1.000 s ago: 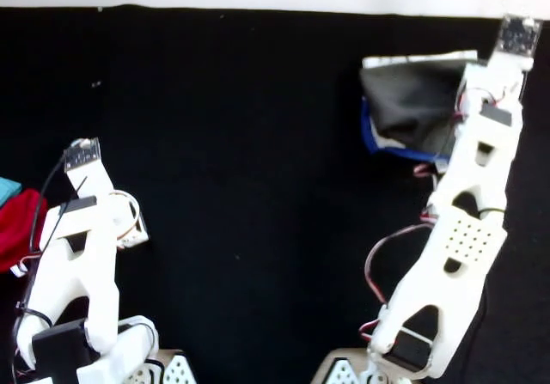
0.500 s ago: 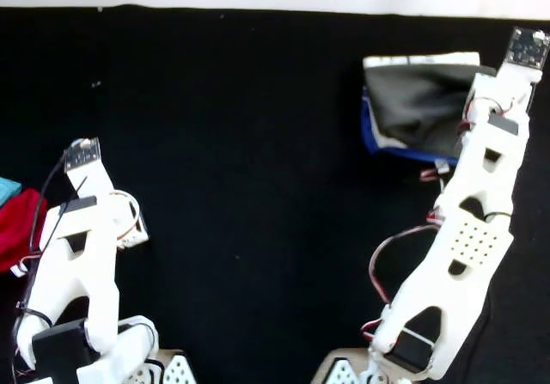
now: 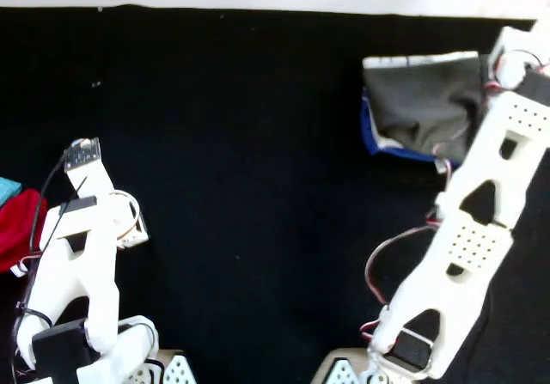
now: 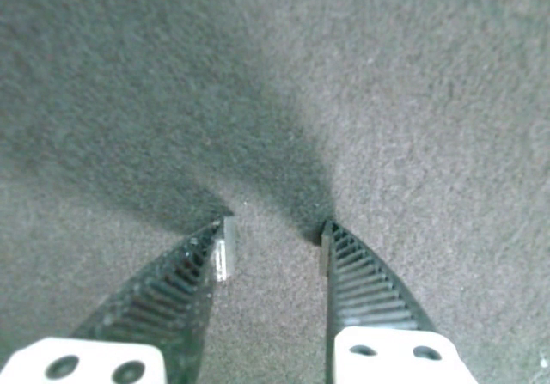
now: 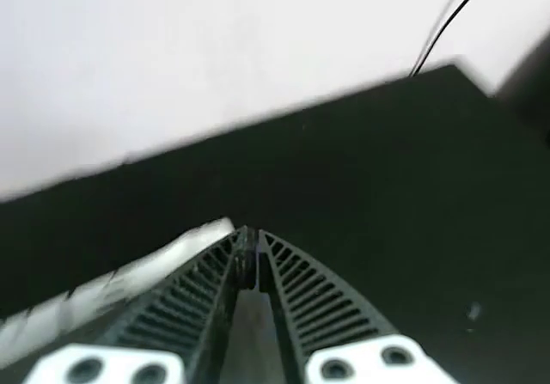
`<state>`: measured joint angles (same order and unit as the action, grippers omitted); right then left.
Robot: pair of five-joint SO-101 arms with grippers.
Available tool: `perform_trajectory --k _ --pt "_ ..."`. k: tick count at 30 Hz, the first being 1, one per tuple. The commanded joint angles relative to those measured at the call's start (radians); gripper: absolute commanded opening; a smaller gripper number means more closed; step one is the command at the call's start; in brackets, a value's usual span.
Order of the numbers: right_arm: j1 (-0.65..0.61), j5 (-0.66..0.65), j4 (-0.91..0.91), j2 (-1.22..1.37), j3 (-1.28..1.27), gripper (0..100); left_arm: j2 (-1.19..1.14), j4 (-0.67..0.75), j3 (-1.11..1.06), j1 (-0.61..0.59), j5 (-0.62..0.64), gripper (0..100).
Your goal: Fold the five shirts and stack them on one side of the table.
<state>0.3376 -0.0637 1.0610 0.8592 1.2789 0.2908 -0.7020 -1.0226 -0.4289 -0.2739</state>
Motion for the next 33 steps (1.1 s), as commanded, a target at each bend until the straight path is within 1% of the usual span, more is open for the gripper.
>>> perform_trajectory --k 1,6,10,14,20,23,27,30,33 --pt "-0.064 0.008 0.151 -0.067 0.073 2.3 -0.008 0.031 -0.001 -0.016 0.009 17" --pt "-0.176 -0.006 0.412 -0.067 0.077 2.3 -0.008 0.031 -0.001 -0.016 0.009 17" --pt "-0.288 -0.106 0.578 -0.062 0.070 2.2 -0.008 0.031 -0.001 -0.016 0.009 17" --pt "-0.328 -0.121 0.601 -0.010 0.071 1.9 -0.008 0.031 -0.001 -0.016 0.009 17" --pt "-0.325 -0.121 0.610 0.157 0.079 1.9 -0.008 0.031 -0.001 -0.016 0.009 17" --pt "-0.329 -0.121 0.636 0.183 0.081 1.9 -0.008 0.031 -0.001 -0.015 0.009 17" --pt "-0.337 -0.121 0.644 0.128 0.099 1.9 -0.008 0.031 -0.001 -0.015 0.009 17" --pt "-0.331 -0.121 0.650 0.050 0.177 1.9 -0.008 0.031 -0.001 -0.015 0.009 17" --pt "-0.332 -0.121 0.705 -0.036 0.260 2.3 -0.008 0.031 -0.001 -0.013 0.009 17"
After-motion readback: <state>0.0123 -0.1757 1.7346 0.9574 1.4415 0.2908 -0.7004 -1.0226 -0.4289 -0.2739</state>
